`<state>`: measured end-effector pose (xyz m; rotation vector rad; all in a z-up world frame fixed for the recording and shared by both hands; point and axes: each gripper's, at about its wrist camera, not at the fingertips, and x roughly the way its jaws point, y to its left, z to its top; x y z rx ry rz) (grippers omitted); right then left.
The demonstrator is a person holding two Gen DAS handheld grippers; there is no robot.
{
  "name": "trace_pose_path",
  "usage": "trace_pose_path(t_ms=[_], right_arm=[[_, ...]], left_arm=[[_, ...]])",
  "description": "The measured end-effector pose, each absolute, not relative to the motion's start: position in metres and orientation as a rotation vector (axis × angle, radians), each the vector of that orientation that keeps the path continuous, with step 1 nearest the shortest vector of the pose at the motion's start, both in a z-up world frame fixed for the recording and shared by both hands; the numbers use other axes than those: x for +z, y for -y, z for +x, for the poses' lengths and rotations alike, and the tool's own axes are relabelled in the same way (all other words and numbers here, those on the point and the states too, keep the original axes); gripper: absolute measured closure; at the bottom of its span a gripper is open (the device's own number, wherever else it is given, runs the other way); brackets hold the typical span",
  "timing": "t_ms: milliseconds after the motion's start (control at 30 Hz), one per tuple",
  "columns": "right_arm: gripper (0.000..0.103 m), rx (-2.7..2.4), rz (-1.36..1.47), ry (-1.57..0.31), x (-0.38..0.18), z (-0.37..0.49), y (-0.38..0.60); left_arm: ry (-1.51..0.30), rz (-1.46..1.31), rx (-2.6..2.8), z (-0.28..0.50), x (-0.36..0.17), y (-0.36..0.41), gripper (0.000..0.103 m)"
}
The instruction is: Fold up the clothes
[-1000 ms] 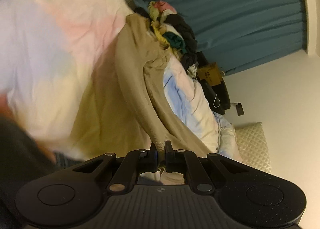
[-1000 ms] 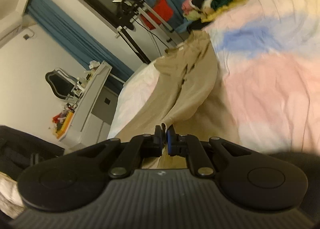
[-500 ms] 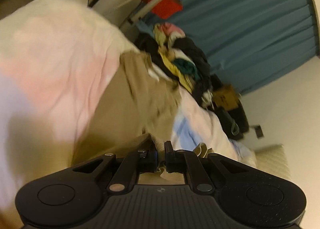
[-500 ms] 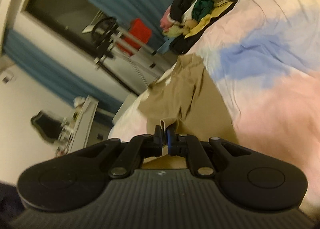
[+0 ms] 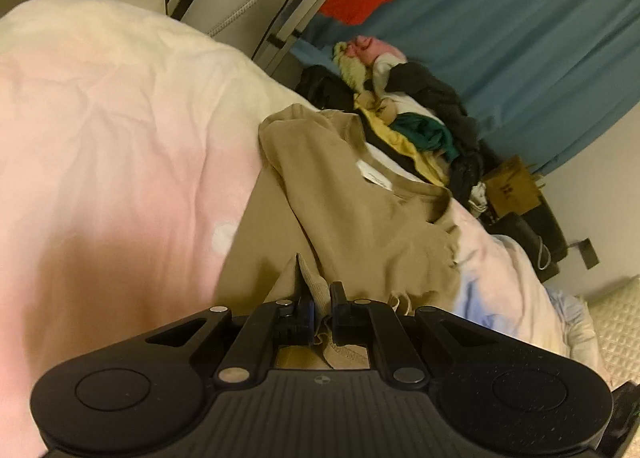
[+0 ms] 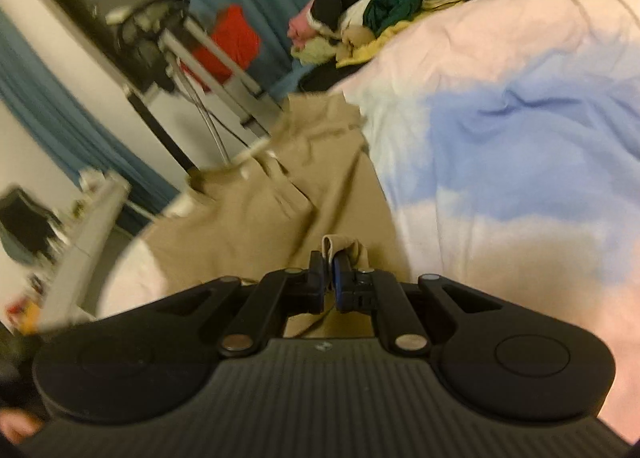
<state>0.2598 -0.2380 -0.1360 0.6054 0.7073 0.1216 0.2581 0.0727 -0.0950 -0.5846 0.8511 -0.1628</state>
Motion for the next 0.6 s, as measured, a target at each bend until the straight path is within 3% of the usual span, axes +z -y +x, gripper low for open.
trace_pose_path(t_ms=[133, 300, 333, 400, 600], right_arm=[[0.094, 0.116, 0.498, -0.745, -0.160, 0.283, 0.224], [0.093, 0.115, 0.429, -0.722, -0.149, 0.274, 0.217], [0.093, 0.114, 0.421, -0.715, -0.145, 0.271, 0.217], [0.092, 0.114, 0.405, -0.700, -0.137, 0.263, 0.216], [0.092, 0.130, 0.369, -0.634, -0.093, 0.215, 0.214]], left_arm=[[-0.881, -0.529, -0.156, 0.274, -0.112, -0.069, 0.095], [-0.875, -0.485, -0.181, 0.272, -0.114, -0.066, 0.092], [-0.869, -0.458, -0.193, 0.268, -0.110, -0.063, 0.088], [-0.845, -0.393, -0.223, 0.256, -0.096, -0.055, 0.056], [-0.665, -0.243, -0.239, 0.187, -0.045, -0.031, 0.026]])
